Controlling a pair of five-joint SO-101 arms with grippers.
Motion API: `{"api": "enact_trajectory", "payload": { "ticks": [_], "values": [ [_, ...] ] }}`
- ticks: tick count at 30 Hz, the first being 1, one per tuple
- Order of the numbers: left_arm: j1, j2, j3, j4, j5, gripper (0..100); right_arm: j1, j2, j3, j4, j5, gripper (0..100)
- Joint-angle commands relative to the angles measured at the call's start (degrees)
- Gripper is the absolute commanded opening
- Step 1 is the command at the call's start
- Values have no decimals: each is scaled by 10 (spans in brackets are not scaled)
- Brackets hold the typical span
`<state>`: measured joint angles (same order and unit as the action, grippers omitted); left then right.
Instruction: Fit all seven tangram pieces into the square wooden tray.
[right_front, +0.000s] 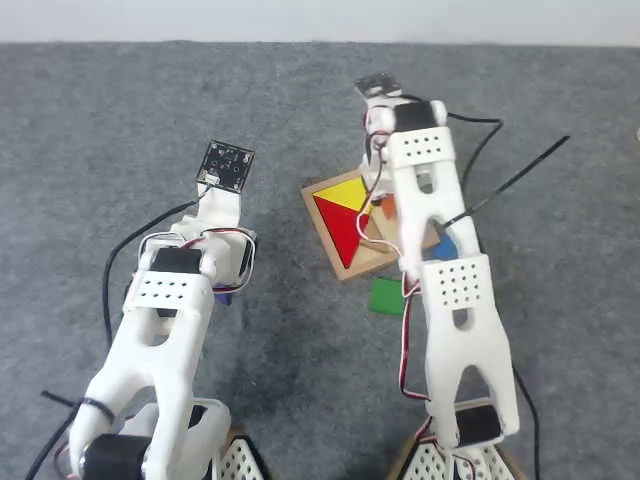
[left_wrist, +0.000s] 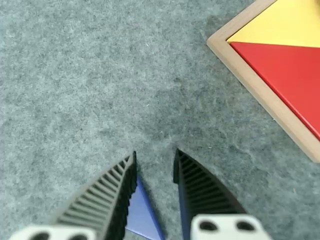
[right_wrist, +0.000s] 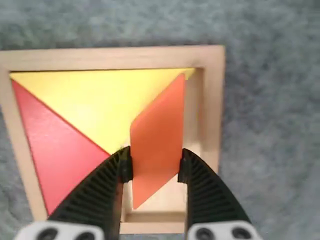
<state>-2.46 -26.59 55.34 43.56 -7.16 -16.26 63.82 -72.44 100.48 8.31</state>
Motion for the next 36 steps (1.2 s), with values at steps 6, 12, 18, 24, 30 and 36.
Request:
{"api": "enact_trajectory", "payload": {
  "ticks": [6,12,18,24,30,36],
  "values": [
    [-2,-2,-15,-4,2,126,-13,-13,-1,23,-6,32],
    [0,-2,-15,-4,2,126,9,12,-5,15,-10,32],
    [0,-2,-14,-4,2,126,14,36,-6,-9,-6,91],
    [1,-2,-14,-4,2,126,15,21,-6,-22,-4,259],
    [1,-2,-14,-4,2,126,15,-1,-6,-32,-4,264],
    [1,-2,-14,-4,2,126,11,-71,-6,-21,-7,264]
  ]
}}
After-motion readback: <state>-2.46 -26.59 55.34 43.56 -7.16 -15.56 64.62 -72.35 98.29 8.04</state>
